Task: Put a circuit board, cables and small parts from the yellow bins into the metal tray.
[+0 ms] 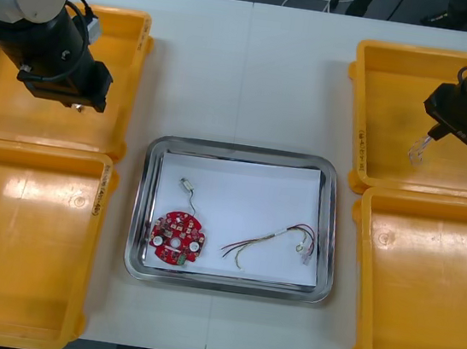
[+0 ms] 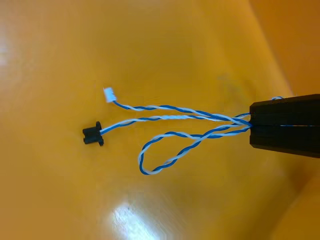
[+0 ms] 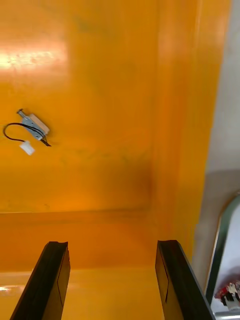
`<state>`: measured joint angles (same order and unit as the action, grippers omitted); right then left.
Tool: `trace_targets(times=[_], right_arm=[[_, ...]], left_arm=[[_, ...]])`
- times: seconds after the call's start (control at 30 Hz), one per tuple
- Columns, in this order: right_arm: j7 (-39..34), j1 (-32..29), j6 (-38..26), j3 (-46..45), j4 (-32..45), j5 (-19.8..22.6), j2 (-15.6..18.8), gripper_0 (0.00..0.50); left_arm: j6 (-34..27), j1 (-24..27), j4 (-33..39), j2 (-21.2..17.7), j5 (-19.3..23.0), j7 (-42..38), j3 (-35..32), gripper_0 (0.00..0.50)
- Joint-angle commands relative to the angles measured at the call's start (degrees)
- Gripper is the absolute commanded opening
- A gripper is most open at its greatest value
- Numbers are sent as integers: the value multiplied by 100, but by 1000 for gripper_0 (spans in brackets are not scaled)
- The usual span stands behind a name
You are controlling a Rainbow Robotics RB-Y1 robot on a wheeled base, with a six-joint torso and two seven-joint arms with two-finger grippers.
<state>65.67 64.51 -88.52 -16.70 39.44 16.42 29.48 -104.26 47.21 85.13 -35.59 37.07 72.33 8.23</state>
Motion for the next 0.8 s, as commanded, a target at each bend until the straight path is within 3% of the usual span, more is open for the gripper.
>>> trace_targets(times=[0.03,0.47,0.8], right_arm=[[24,-17,-587,150,749,-122,31,0],[385,-17,-2108,88,2015,-140,269,0],[605,-123,-2148,-9,2903,-43,497,0]], left_arm=[[336,297,-189,-299,-121,650,-260,500],[1356,289,-857,-308,-402,1169,-287,500],[1857,271,-1367,-299,-464,1415,-260,500]])
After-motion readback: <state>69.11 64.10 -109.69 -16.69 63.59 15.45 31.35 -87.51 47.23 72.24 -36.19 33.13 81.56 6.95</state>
